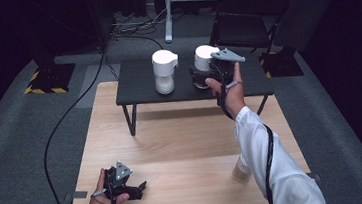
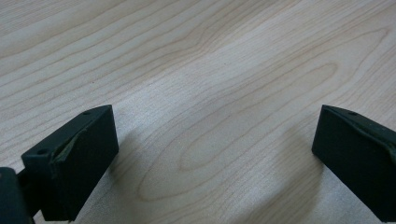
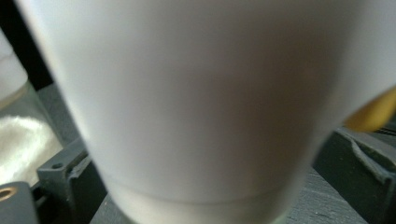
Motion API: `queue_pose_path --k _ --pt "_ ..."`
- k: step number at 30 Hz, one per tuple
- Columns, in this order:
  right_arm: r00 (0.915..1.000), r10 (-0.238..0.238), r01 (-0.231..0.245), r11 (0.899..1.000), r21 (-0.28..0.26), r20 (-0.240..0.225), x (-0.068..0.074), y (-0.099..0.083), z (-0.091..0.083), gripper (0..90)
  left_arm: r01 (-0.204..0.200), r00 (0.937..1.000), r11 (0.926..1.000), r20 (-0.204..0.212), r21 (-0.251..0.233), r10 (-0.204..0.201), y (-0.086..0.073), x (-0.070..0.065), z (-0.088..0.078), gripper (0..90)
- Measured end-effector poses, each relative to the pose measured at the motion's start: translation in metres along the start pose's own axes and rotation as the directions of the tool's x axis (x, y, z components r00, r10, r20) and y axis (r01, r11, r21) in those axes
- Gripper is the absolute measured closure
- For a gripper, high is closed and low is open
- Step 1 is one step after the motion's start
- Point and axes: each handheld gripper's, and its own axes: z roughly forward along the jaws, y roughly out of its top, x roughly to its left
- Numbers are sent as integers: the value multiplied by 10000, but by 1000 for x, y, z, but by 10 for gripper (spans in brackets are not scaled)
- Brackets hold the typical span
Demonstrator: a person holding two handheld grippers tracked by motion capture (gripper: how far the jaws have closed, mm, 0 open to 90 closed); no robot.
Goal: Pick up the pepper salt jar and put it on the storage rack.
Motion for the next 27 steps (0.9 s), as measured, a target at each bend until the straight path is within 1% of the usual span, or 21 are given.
queue_pose_path --k 3,7,10,12,14,18,22,27 --pt "9997 -200 201 9998 47 -144 -1 0 0 25 -14 10000 10000 1 12 14 0 0 0 3" --pt "9989 -273 279 9995 145 -373 -2 0 -1 18 -19 10000 10000 0 16 19 0 0 0 3" --pt "9988 -313 319 9994 162 -367 -1 -1 -1 14 -15 10000 10000 0 14 15 0 0 0 3" --pt "9987 -323 334 9991 273 -396 -1 0 -1 13 -14 10000 10000 0 15 14 0 0 0 3" --pt "9983 -513 524 9979 380 -290 0 0 -1 13 -14 10000 10000 0 13 14 0 0 0 3" --pt "9969 -780 783 9965 287 -124 1 -3 -4 13 -15 10000 10000 1 15 15 0 0 0 3" --pt "9960 -865 869 9960 184 -236 -1 -4 -8 13 -14 10000 10000 1 15 14 0 0 0 3" --pt "9918 -1241 1241 9923 -17 -306 -3 -7 -17 12 -15 10000 10000 2 14 15 0 0 0 3"
